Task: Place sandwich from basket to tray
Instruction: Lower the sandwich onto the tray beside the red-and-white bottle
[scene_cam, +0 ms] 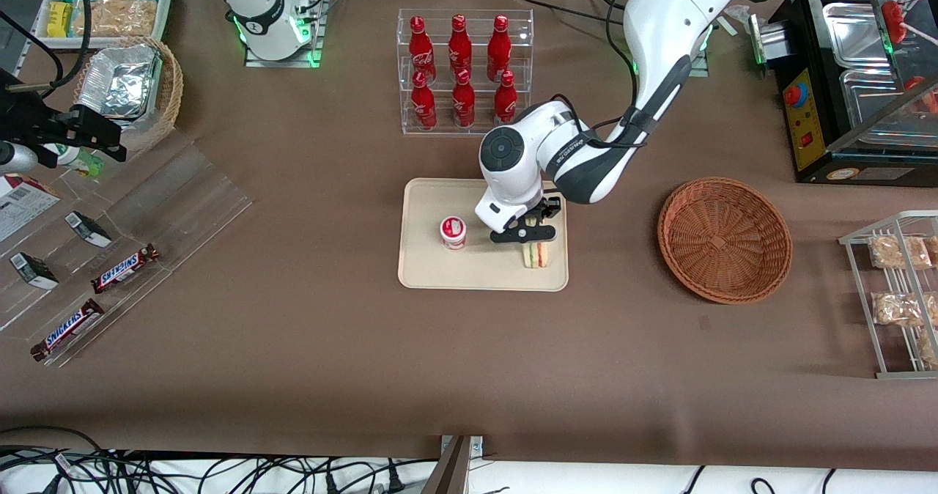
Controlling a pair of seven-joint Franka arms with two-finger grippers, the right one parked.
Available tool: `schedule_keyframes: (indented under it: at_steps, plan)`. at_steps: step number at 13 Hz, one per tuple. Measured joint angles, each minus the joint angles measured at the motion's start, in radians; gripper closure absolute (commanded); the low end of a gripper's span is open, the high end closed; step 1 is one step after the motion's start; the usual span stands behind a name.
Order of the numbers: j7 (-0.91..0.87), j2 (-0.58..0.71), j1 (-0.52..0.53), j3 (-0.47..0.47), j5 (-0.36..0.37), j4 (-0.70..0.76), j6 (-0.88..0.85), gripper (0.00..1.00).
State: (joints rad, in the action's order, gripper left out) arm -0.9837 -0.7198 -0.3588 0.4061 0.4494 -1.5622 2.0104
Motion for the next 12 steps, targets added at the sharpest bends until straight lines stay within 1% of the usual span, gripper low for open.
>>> schedule_keyframes:
  at_steps: [6,7,10,11,12]
  plan:
    - [-0.017,-0.001,-0.019,0.0,0.0,0.004,0.001,0.64]
    - [-0.017,-0.002,-0.022,0.0,0.0,0.004,0.001,0.63]
    - [-0.021,-0.008,-0.028,0.0,0.0,0.006,0.002,0.55]
    - [-0.022,-0.009,-0.028,0.0,0.0,0.008,0.003,0.38]
    - [-0.022,-0.009,-0.028,0.0,0.0,0.009,0.008,0.18]
